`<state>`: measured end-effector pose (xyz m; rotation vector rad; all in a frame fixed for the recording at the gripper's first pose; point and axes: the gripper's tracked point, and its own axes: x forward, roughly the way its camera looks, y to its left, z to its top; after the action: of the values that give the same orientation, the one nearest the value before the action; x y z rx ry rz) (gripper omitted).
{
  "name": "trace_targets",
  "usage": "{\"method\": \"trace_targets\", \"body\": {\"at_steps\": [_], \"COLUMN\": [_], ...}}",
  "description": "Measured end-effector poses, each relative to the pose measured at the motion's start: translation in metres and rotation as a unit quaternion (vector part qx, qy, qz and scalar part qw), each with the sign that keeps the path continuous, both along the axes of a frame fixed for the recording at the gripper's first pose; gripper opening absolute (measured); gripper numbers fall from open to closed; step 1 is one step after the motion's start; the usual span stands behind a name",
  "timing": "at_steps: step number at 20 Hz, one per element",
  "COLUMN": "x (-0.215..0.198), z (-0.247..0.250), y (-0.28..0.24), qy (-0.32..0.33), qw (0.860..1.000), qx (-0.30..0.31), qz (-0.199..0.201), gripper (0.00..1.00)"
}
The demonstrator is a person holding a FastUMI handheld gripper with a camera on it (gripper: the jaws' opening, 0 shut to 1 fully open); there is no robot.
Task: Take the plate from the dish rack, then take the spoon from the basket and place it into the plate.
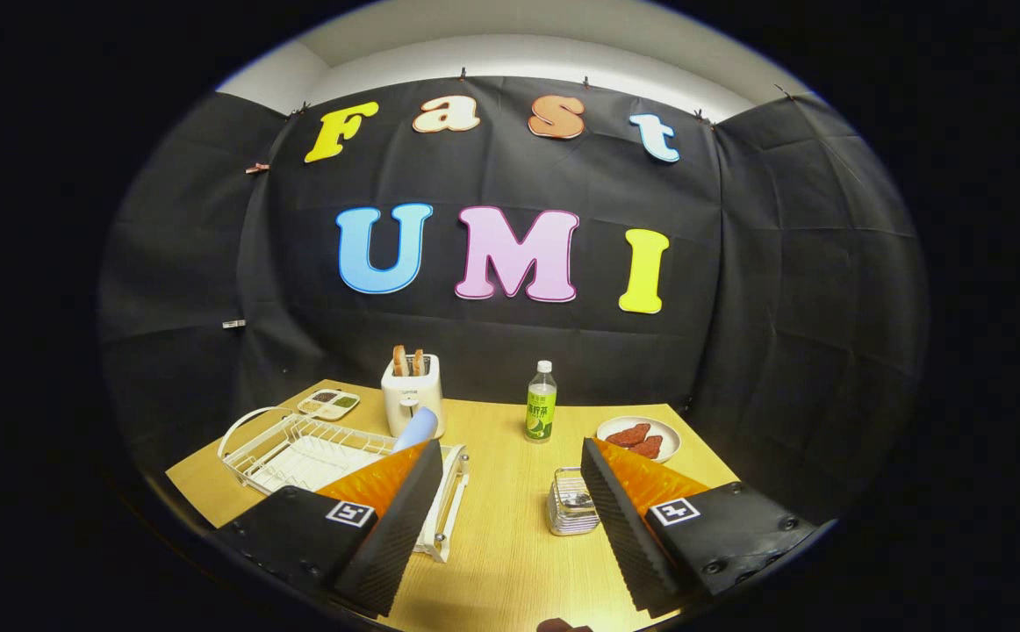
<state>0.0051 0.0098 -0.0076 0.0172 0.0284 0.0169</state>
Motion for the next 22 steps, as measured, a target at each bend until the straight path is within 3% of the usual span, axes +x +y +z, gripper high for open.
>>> {"method": "trace_targets", "body": {"at_steps": [12, 22], "x": [0.007, 0.072], "z": [-0.005, 0.011], "y": [0.006, 0.061], "qy": [0.013, 0.063], "qw": [1.000, 0.996], "qx": [0.003, 0.012], "qz": [0.005, 0.062], "gripper": [0.97, 0.98]}}
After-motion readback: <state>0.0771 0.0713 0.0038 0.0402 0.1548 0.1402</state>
